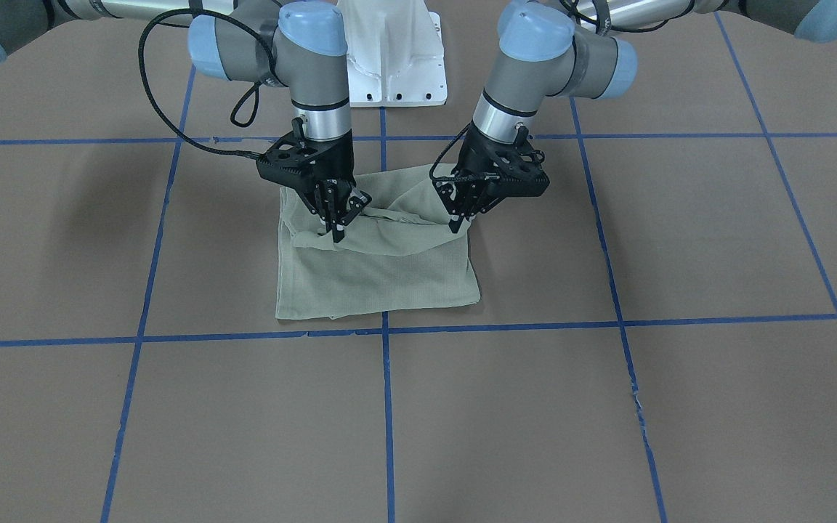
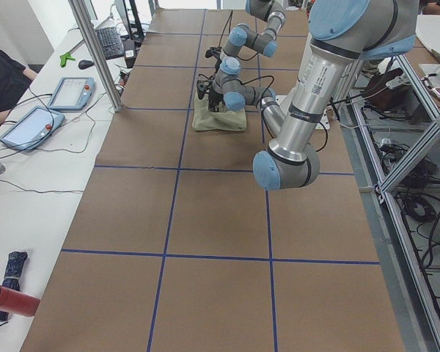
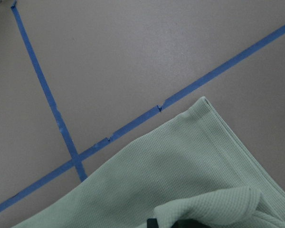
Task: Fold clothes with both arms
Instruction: 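Lay the folded edge down and open both grippers, raising the left gripper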
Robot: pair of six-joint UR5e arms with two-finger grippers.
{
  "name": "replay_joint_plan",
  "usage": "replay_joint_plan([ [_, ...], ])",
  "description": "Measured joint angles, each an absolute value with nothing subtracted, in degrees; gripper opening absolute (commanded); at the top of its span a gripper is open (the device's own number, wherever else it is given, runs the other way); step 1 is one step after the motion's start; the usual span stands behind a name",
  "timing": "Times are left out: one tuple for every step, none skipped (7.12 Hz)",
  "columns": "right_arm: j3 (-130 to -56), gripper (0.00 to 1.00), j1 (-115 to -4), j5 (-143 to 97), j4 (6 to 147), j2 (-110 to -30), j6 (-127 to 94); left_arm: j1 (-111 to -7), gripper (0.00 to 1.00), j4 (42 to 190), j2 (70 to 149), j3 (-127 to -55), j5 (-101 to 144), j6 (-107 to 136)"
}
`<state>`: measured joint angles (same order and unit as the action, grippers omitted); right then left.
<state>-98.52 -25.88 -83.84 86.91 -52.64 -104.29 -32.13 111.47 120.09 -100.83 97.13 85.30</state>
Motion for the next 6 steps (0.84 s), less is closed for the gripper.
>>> replay_joint_plan([
  [-98.25, 0.00, -27.05, -84.83, 86.83, -52.49, -103.45, -32.99, 0.00, 111.56, 120.65, -100.00, 97.15, 84.44],
  [-97.59, 0.00, -27.82, -85.42, 86.82, -52.49, -102.72, -33.37, 0.00, 111.67, 121.50, -98.36, 97.14, 83.94],
  [-96.28, 0.00, -28.14, -85.66, 86.79, -52.45, -102.28, -33.48, 0.00, 111.72, 122.88, -96.03, 97.13, 83.64],
  [-95.22, 0.00, -28.25, -85.74, 86.70, -52.36, -101.96, -33.47, 0.00, 112.02, 124.15, -93.68, 97.12, 83.43],
  [-94.44, 0.00, -28.25, -85.75, 86.65, -52.17, -101.70, -33.44, 0.00, 113.02, 124.77, -91.64, 97.12, 83.24],
  [-93.17, 0.80, -28.24, -85.70, 86.63, -51.69, -101.39, -33.41, 0.20, 114.60, 124.96, -89.66, 97.10, 83.10],
])
